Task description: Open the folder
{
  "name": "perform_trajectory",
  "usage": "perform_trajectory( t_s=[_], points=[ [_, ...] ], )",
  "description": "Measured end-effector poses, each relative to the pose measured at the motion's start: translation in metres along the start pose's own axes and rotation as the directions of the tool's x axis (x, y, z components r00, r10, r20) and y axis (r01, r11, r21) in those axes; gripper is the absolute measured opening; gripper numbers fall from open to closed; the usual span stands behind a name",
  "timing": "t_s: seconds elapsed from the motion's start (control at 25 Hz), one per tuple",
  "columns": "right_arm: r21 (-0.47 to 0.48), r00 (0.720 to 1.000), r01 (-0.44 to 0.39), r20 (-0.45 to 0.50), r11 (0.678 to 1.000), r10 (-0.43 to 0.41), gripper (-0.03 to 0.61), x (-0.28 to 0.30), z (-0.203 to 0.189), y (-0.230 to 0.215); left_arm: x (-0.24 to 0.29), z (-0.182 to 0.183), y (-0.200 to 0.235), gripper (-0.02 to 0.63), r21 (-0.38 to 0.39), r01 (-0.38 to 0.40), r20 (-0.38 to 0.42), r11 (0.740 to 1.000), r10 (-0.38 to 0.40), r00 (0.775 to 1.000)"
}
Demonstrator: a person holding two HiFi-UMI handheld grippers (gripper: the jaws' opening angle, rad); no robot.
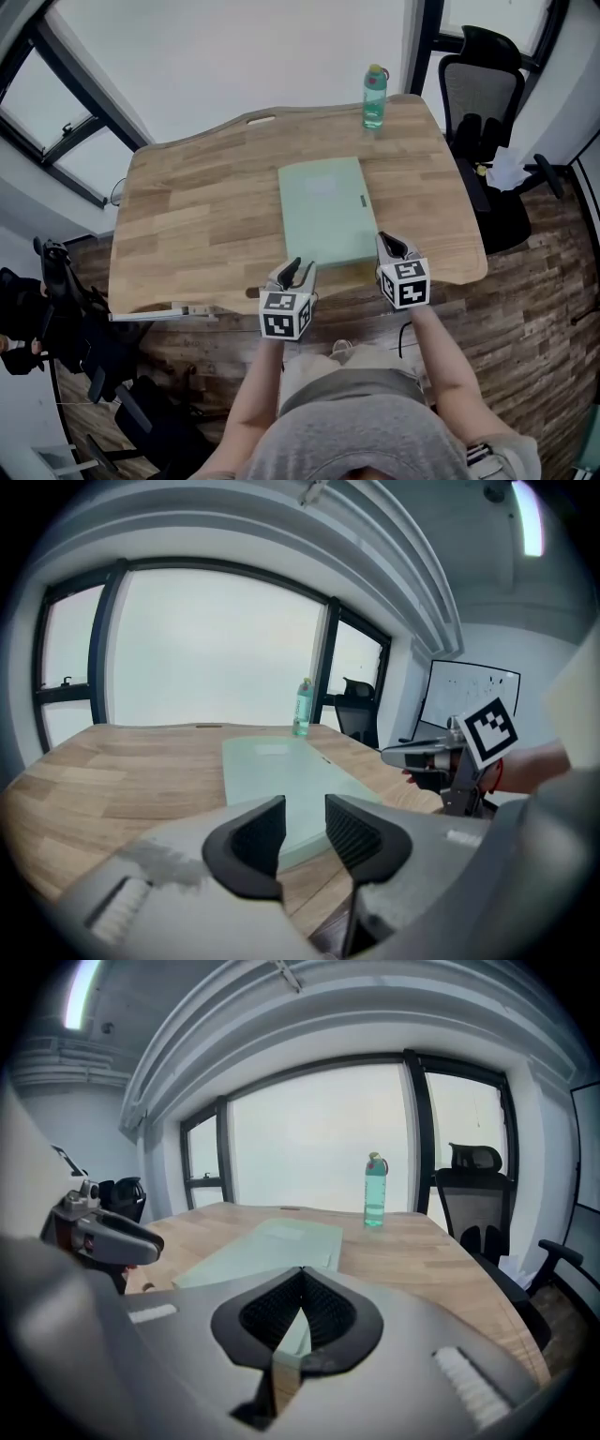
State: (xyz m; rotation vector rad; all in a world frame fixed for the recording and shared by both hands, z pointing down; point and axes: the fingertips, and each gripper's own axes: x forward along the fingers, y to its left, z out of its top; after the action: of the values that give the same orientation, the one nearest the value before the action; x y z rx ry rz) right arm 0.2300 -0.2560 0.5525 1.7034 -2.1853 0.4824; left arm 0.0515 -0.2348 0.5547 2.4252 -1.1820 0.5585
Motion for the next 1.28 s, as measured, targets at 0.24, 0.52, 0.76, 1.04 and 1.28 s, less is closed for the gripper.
perform_trajectory(
  t_s=[0.24, 0.52, 0.76, 1.04, 1.28],
  points=[
    [0.026, 0.995, -0.007, -0.096, 1.0, 0.01, -0.002, 0.028, -0.033, -0.015, 0.025, -0.017, 0.003, 0.202, 0.065, 0.007, -0.074, 0.998, -0.002, 0.997],
    [0.025, 0.987, -0.011, -0.157, 1.0, 0.014, -0.002, 0.049, -0.052, -0.022, 0.041, -0.038, 0.012, 0.306, 0.123, -0.005, -0.158, 0.992, 0.024, 0.987],
    [0.021, 0.982, -0.024, -0.188, 0.999, 0.027, -0.002, 0.057, -0.059, -0.021, 0.049, -0.055, 0.02, 0.374, 0.151, -0.005, -0.208, 0.989, 0.037, 0.977],
    [0.055, 0.974, -0.051, -0.216, 0.997, 0.062, 0.0, 0.057, -0.062, -0.02, 0.061, -0.067, 0.027, 0.391, 0.216, -0.04, -0.221, 0.976, 0.089, 0.971],
    [0.079, 0.967, -0.064, -0.243, 0.995, 0.082, 0.0, 0.058, -0.063, -0.021, 0.065, -0.071, 0.031, 0.391, 0.249, -0.06, -0.215, 0.967, 0.116, 0.97]
  ],
)
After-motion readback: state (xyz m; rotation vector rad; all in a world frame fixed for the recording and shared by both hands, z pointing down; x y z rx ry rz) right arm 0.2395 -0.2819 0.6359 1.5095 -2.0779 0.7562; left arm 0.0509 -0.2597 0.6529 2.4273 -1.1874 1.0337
